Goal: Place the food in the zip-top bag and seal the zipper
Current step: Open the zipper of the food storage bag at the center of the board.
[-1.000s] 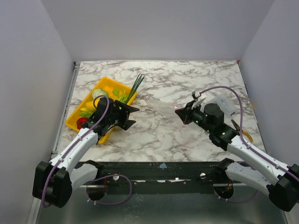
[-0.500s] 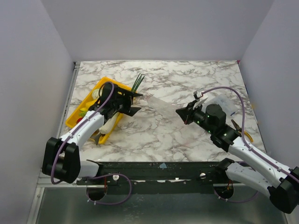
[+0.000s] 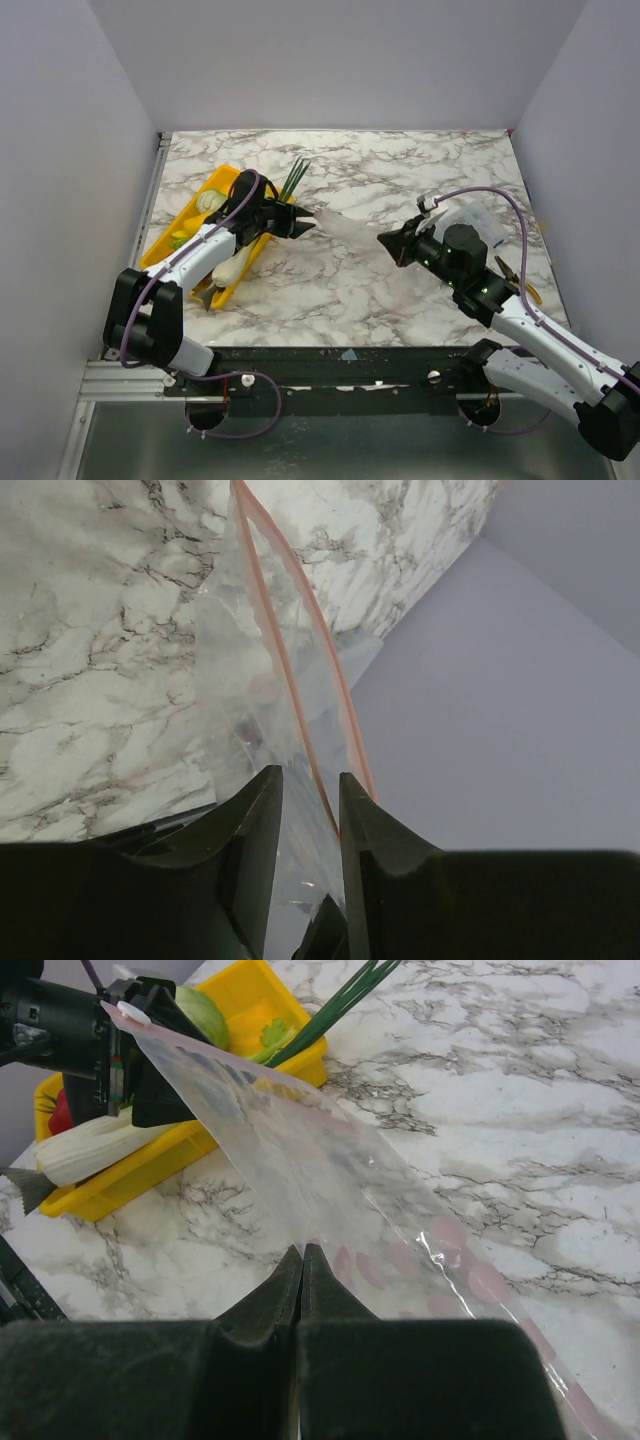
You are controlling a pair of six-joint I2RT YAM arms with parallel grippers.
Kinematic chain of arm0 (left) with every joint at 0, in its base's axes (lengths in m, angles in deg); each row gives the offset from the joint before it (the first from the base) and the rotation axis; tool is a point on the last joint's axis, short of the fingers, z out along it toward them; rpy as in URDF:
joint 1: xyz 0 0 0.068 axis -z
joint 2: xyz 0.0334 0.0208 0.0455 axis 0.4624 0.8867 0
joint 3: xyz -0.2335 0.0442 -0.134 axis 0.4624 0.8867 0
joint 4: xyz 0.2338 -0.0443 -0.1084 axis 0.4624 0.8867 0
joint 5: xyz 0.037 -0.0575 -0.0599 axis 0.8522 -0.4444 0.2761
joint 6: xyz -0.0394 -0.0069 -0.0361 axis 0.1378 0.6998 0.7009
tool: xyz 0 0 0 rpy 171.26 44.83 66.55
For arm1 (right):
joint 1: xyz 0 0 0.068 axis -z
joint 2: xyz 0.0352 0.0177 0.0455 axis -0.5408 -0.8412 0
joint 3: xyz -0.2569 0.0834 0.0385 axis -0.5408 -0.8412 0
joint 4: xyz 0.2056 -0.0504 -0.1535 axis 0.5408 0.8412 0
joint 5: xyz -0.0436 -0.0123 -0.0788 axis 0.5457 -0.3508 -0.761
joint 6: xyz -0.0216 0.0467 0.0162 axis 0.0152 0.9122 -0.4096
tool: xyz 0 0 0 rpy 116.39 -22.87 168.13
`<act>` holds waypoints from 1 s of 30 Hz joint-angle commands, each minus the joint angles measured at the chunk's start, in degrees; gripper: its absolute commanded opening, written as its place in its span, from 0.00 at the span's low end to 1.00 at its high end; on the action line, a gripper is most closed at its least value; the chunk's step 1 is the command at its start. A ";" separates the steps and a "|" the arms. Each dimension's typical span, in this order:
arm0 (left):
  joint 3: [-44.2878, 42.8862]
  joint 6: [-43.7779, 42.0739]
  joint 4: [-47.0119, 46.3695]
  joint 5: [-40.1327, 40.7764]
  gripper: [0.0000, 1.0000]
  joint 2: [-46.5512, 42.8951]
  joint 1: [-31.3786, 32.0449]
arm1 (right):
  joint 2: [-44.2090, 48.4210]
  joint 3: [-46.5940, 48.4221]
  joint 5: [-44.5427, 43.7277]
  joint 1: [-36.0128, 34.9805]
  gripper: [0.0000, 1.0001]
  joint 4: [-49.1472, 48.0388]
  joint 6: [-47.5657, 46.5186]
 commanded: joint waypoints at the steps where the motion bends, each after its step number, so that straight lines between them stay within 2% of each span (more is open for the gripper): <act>1: -1.05 4.88 1.86 -2.57 0.30 2.43 0.62 | 0.49 0.51 -0.48 -0.07 0.01 0.15 -0.06; 8: -1.64 5.54 -1.11 -5.02 0.25 4.42 2.46 | -0.28 0.18 0.29 -0.13 0.01 -0.51 0.32; 10: -1.83 5.61 -2.28 -5.72 0.20 4.99 2.78 | -0.75 0.09 0.91 -0.09 0.01 -0.90 0.53; 13: -2.42 3.72 -3.59 -5.60 0.01 4.67 2.79 | -1.58 0.31 1.39 -0.12 0.01 -0.34 1.10; 16: -4.58 -3.05 -1.32 -1.01 0.00 2.62 2.83 | -1.98 1.42 0.07 -0.14 0.02 3.02 1.24; 17: -5.54 -5.93 0.68 0.65 0.00 1.74 2.87 | -2.15 2.12 -0.89 -0.13 0.06 4.25 1.41; 21: -8.31 -18.93 4.10 6.61 0.00 -1.27 3.26 | -2.80 5.38 -3.52 -0.08 0.36 12.04 3.16; 23: -8.63 -25.47 3.44 7.76 0.00 -2.41 3.47 | -2.81 6.78 -2.04 -0.11 0.61 14.83 3.65; 25: -9.57 -32.03 2.94 8.51 0.00 -2.71 4.29 | -2.48 7.71 -1.35 -0.14 0.95 17.10 5.46; 26: -10.86 -35.93 3.71 8.62 0.00 -2.46 5.02 | -2.37 8.14 -1.49 -0.09 1.00 18.12 6.94; 30: -14.88 -45.64 8.85 13.49 0.00 -2.43 9.35 | -3.75 12.83 0.25 -0.11 1.00 23.49 11.05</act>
